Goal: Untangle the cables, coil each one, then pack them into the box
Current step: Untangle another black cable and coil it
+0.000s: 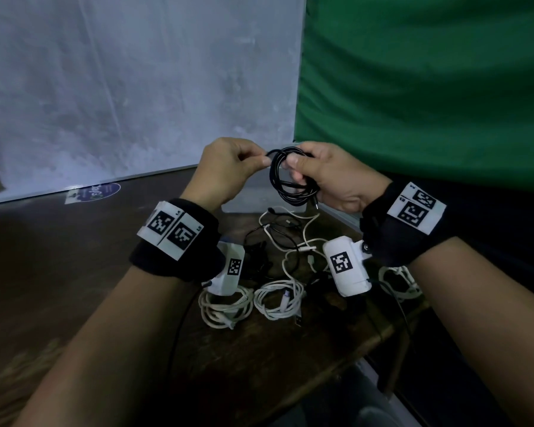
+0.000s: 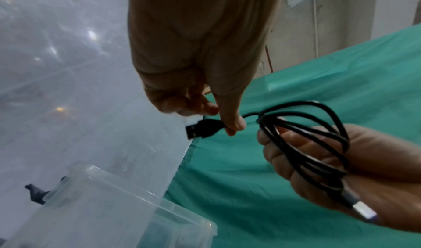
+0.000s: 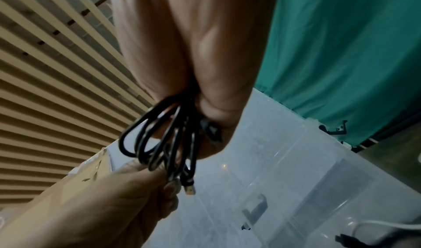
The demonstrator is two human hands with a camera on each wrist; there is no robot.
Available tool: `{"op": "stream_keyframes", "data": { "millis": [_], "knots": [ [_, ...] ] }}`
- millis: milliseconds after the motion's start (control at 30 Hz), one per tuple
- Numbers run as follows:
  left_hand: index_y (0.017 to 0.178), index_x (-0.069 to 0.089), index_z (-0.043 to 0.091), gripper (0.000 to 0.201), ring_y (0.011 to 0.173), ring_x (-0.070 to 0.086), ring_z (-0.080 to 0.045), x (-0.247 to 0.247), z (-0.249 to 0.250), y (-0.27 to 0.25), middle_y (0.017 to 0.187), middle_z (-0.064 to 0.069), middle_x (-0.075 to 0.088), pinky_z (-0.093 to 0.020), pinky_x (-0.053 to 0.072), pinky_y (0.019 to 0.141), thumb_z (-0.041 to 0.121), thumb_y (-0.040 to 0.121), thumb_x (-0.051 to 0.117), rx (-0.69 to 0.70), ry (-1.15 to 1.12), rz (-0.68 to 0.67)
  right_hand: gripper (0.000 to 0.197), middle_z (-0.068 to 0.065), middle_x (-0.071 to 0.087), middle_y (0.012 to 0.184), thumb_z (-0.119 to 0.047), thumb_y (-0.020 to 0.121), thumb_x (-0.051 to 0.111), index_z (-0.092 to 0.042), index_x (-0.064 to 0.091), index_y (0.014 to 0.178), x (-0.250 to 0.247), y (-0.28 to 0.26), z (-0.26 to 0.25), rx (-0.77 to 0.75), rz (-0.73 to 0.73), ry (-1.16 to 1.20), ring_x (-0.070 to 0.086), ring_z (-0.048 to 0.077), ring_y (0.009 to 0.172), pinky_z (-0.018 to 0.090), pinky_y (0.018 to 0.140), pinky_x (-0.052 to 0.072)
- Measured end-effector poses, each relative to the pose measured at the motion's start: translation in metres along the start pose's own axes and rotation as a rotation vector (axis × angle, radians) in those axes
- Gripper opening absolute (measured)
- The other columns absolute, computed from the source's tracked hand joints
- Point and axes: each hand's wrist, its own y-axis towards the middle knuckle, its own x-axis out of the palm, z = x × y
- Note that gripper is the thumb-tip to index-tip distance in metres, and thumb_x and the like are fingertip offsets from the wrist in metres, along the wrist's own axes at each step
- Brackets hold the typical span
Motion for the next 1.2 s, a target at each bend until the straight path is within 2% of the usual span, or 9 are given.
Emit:
{"op": "stream_keyframes", "data": {
  "millis": [100, 233, 400, 567, 733, 833, 967, 1100, 1200],
  "knots": [
    [0.085, 0.070, 0.005, 0.013, 0.056, 0.053, -0.011, 0.001, 0.001, -0.001, 0.063, -0.003, 0.061, -0.025, 0.046, 0.061, 0.016, 0.089, 0.063, -0.040, -0.050, -0.056, 0.019, -0.001, 0.041, 0.059, -0.013, 0.100, 0.043, -0.012, 0.052, 0.083, 0.004, 0.003, 0.002, -0.012, 0.017, -0.031, 0.039, 0.004, 0.048, 0.019, 0.049, 0.035],
    [0.079, 0.059, 0.010, 0.018, 0.051, 0.057, -0.003, 0.003, 0.005, -0.005, 0.065, -0.005, 0.055, -0.016, 0.051, 0.057, 0.009, 0.096, 0.051, -0.107, -0.329, -0.170, 0.019, 0.001, 0.041, 0.060, -0.012, 0.098, 0.046, -0.012, 0.051, 0.080, 0.005, 0.004, -0.003, -0.045, 0.117, 0.007, 0.040, 0.004, 0.045, 0.018, 0.045, 0.037],
    [0.082, 0.053, 0.009, 0.019, 0.057, 0.061, -0.004, 0.009, 0.016, -0.009, 0.069, -0.003, 0.050, -0.012, 0.053, 0.061, 0.010, 0.098, 0.043, -0.203, -0.710, -0.274, 0.016, 0.004, 0.046, 0.068, -0.014, 0.097, 0.051, -0.013, 0.052, 0.081, 0.001, 0.005, -0.008, -0.041, 0.207, 0.176, 0.050, 0.009, 0.044, 0.019, 0.037, 0.042],
    [0.084, 0.054, 0.010, 0.021, 0.060, 0.059, -0.004, 0.011, 0.018, -0.013, 0.067, 0.002, 0.054, -0.013, 0.053, 0.066, 0.009, 0.099, 0.040, -0.233, -0.856, -0.337, 0.019, 0.010, 0.049, 0.074, -0.021, 0.097, 0.052, -0.014, 0.051, 0.079, 0.001, 0.009, -0.001, -0.050, 0.240, 0.152, 0.051, 0.020, 0.058, 0.023, 0.045, 0.048],
    [0.097, 0.058, 0.008, 0.022, 0.079, 0.066, -0.008, 0.009, 0.019, -0.018, 0.085, 0.000, 0.070, -0.016, 0.053, 0.077, -0.010, 0.089, 0.047, -0.182, -0.916, -0.425, 0.020, 0.003, 0.047, 0.067, -0.022, 0.098, 0.050, -0.017, 0.048, 0.078, 0.006, 0.012, 0.001, -0.081, 0.298, 0.091, 0.046, 0.013, 0.054, 0.024, 0.048, 0.045],
    [0.093, 0.060, 0.008, 0.023, 0.075, 0.066, -0.006, 0.009, 0.023, -0.018, 0.078, 0.003, 0.071, -0.015, 0.053, 0.073, -0.012, 0.088, 0.048, -0.197, -0.885, -0.385, 0.019, 0.001, 0.047, 0.064, -0.021, 0.098, 0.050, -0.019, 0.043, 0.080, 0.006, 0.013, 0.002, -0.128, 0.350, 0.030, 0.044, 0.010, 0.051, 0.023, 0.047, 0.041],
    [0.075, 0.058, 0.009, 0.026, 0.057, 0.059, -0.002, 0.011, 0.026, -0.015, 0.062, 0.005, 0.065, -0.011, 0.048, 0.060, -0.011, 0.087, 0.047, -0.260, -0.813, -0.246, 0.020, 0.003, 0.053, 0.071, -0.013, 0.098, 0.047, -0.018, 0.039, 0.081, 0.007, 0.011, 0.005, -0.154, 0.321, 0.052, 0.051, 0.009, 0.054, 0.023, 0.049, 0.044],
    [0.081, 0.060, 0.008, 0.020, 0.059, 0.057, -0.004, 0.010, 0.024, -0.012, 0.077, -0.004, 0.064, -0.012, 0.046, 0.057, -0.007, 0.089, 0.049, -0.312, -0.798, -0.183, 0.018, 0.001, 0.062, 0.080, -0.006, 0.098, 0.045, -0.019, 0.039, 0.086, 0.002, 0.005, 0.003, -0.042, 0.203, 0.163, 0.057, 0.010, 0.054, 0.022, 0.046, 0.041],
    [0.085, 0.061, 0.006, 0.018, 0.055, 0.057, -0.004, 0.013, 0.025, -0.012, 0.075, -0.005, 0.064, -0.013, 0.045, 0.054, -0.006, 0.089, 0.049, -0.311, -0.760, -0.134, 0.019, 0.004, 0.058, 0.077, -0.003, 0.097, 0.045, -0.020, 0.039, 0.090, -0.001, 0.004, 0.003, 0.011, 0.176, 0.211, 0.056, 0.012, 0.055, 0.024, 0.049, 0.039]
  ]
}}
